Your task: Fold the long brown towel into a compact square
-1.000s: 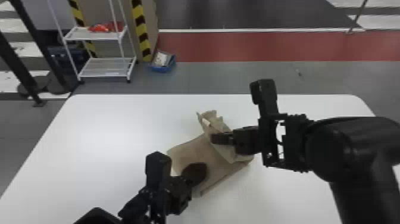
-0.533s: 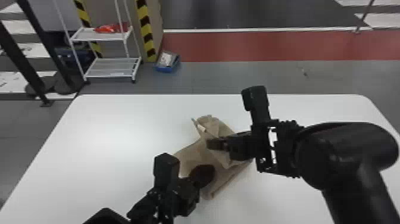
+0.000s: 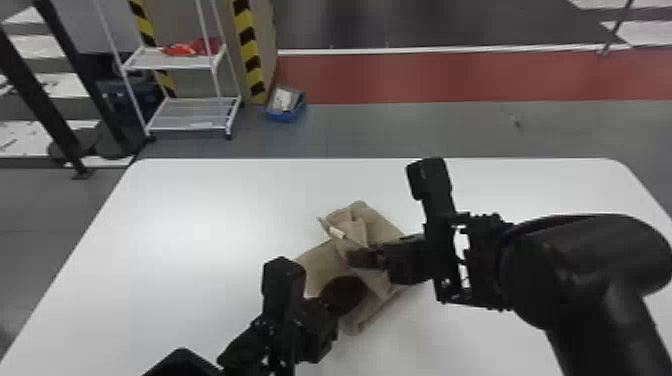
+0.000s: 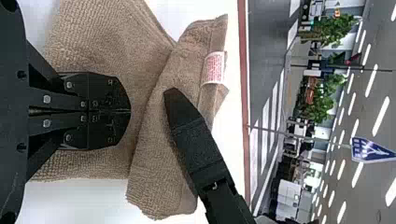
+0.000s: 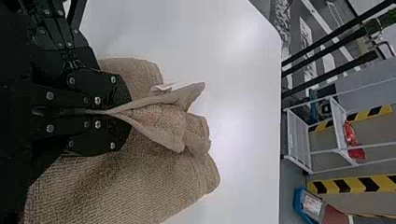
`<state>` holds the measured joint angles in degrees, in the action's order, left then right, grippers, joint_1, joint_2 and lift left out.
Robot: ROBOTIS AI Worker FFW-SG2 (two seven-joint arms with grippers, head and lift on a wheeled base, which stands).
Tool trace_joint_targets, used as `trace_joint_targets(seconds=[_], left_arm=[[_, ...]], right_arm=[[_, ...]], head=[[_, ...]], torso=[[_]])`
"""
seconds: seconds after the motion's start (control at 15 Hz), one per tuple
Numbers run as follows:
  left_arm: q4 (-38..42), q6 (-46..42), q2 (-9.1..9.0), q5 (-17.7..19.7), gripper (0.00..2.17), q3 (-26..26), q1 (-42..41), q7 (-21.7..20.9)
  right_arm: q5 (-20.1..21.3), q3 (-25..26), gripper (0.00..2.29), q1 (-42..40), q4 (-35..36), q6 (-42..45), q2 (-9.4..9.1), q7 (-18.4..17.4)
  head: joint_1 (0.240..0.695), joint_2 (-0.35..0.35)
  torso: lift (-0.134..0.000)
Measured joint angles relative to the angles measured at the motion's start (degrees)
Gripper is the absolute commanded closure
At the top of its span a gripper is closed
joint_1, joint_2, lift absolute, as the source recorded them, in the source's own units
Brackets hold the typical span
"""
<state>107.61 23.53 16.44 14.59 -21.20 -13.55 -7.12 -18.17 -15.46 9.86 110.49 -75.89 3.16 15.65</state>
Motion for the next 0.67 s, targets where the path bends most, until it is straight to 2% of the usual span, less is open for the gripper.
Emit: trace_joint_targets(seconds=[0.07,0.13,0.27,0.53,0.67], left_arm=[[0.0,0.0,0.01,0.0,1.92,0.0,0.0,0.0],[0.0,0.0,0.05,0.0,1.92,0.0,-0.1,0.0],[0.1,0.0,0.08,0.0,1.92,0.0,-0.2,0.0],[0.3,0.0,0.09,0.0,1.92,-0.1,-0.5,0.0],[0.5,0.0,0.10,0.0,1.92,-0.2,-0.6,0.0]], right_arm=[[-0.1,0.0,0.38,-0.3,0.1,0.0,0.00,0.4],[-0.3,0.0,0.33,-0.7,0.2,0.1,0.00,0.9],[-0.6,0.4,0.06,-1.6,1.0,0.1,0.05,1.2],[-1.0,2.2,0.07,-5.4,4.9,4.4,0.33,1.2],[-1.7,4.2,0.07,-8.4,8.9,6.7,1.20,1.3]], head=[[0.695,0.073],[0.695,0.076],[0.695,0.078],[0.695,0.069],[0.695,0.054]], torso=[[-0.125],[-0.125],[-0.125],[-0.125],[-0.125]])
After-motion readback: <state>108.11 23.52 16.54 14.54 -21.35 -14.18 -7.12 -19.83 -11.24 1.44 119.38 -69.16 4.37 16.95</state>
